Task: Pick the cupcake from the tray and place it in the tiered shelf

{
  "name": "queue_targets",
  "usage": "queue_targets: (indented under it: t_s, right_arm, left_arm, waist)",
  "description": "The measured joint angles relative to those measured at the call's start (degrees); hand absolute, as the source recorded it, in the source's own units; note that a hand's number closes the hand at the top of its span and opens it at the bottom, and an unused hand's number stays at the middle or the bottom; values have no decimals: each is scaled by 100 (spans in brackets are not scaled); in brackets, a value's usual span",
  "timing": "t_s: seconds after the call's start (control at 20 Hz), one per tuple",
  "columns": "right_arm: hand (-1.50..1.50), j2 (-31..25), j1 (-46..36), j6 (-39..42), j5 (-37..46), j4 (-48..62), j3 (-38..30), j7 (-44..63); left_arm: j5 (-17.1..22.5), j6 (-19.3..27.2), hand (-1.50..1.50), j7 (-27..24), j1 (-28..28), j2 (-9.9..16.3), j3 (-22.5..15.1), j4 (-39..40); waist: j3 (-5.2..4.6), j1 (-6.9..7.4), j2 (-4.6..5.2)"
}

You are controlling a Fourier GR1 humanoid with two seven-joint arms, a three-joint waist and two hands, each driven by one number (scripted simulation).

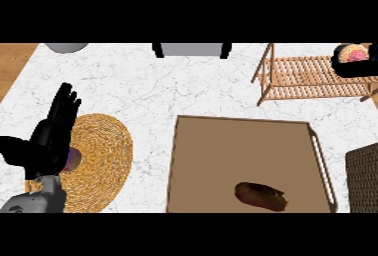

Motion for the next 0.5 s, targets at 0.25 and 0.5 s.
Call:
queue_targets:
  t_s: [0.25, 0.5]
  right_arm:
    - [-150, -27, -467, -182, -297, 973, -369, -315]
    - [-150, -196, -764, -25, -470, 1841, -510, -774]
  left_arm:
    - [-136, 104, 0, 134, -17, -65, -74, -118]
    - [-83, 4, 0, 145, 38, -40, -41, -223]
  waist:
    - [1, 27, 8]
    - [2, 40, 12]
